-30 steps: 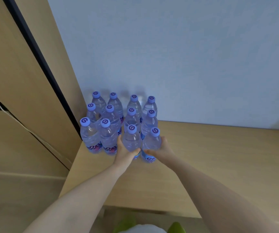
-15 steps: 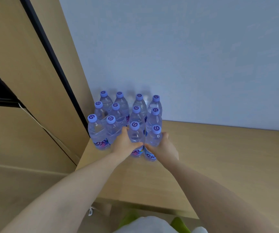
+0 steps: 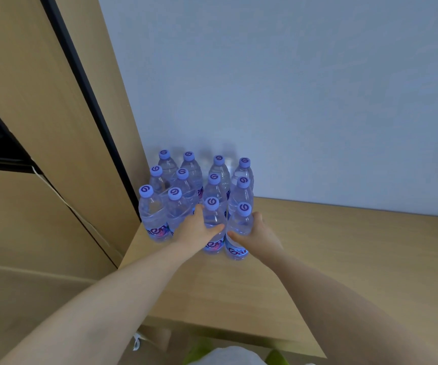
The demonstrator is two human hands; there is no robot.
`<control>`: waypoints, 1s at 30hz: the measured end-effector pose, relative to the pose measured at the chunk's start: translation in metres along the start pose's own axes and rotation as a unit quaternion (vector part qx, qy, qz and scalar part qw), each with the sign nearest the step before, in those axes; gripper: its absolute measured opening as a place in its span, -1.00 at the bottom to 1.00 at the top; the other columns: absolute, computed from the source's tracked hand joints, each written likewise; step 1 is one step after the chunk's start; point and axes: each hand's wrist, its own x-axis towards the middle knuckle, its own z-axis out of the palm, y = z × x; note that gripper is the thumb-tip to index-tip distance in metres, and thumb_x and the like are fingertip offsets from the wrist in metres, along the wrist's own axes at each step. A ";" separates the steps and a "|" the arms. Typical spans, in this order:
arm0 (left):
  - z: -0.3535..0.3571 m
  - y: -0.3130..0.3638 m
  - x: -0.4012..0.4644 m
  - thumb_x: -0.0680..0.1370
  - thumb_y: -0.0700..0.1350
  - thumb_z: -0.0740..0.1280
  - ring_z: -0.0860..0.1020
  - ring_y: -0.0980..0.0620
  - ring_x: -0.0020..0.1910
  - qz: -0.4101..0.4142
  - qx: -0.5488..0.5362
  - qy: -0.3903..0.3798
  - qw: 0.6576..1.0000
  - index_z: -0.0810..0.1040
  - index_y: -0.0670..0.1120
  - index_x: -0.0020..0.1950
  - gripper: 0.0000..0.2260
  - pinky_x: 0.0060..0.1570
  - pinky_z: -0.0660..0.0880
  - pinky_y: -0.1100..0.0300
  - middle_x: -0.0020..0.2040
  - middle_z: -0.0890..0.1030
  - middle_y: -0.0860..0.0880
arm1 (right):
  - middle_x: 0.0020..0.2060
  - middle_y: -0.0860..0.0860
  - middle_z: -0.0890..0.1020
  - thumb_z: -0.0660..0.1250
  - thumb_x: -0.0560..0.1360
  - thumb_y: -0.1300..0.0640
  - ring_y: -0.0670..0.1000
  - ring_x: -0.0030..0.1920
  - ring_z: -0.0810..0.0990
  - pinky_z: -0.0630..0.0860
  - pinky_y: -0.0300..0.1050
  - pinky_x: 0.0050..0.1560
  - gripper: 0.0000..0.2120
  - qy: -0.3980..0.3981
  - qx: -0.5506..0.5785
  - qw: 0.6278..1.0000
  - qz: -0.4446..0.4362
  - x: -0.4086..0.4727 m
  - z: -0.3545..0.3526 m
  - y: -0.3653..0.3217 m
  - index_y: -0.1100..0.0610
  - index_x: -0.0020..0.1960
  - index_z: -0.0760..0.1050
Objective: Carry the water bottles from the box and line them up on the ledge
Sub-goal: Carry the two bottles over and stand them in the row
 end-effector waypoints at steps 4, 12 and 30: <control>0.004 0.003 0.000 0.51 0.13 0.37 0.51 -0.12 0.24 -0.014 -0.031 0.018 0.999 0.22 -0.09 0.45 -0.38 0.16 0.49 -0.06 0.27 0.54 -0.07 | 0.02 -0.01 0.55 0.40 0.40 -0.16 0.06 -0.02 0.58 0.56 0.02 -0.05 -0.51 0.015 0.009 1.000 0.003 0.003 0.004 -0.004 0.08 0.15 0.31; 0.016 0.004 0.002 0.52 0.07 0.37 0.55 -0.15 0.14 -0.047 -0.047 0.054 0.996 0.22 -0.06 0.47 -0.40 -0.01 0.50 0.02 0.17 0.59 -0.10 | -0.06 -0.04 0.59 0.43 0.40 -0.13 0.02 -0.08 0.59 0.56 -0.02 -0.14 -0.54 0.061 0.076 0.995 0.011 -0.003 0.017 0.001 0.05 0.15 0.34; 0.019 0.009 0.016 0.54 -0.06 0.38 0.53 -0.17 0.18 -0.059 -0.117 0.054 0.990 0.13 -0.09 0.52 -0.36 -0.08 0.37 0.14 0.21 0.57 -0.12 | 0.17 0.03 0.50 0.46 0.42 -0.02 0.06 0.12 0.55 0.56 0.05 0.09 -0.41 0.074 0.127 0.989 0.030 0.005 0.025 -0.008 0.09 0.34 0.29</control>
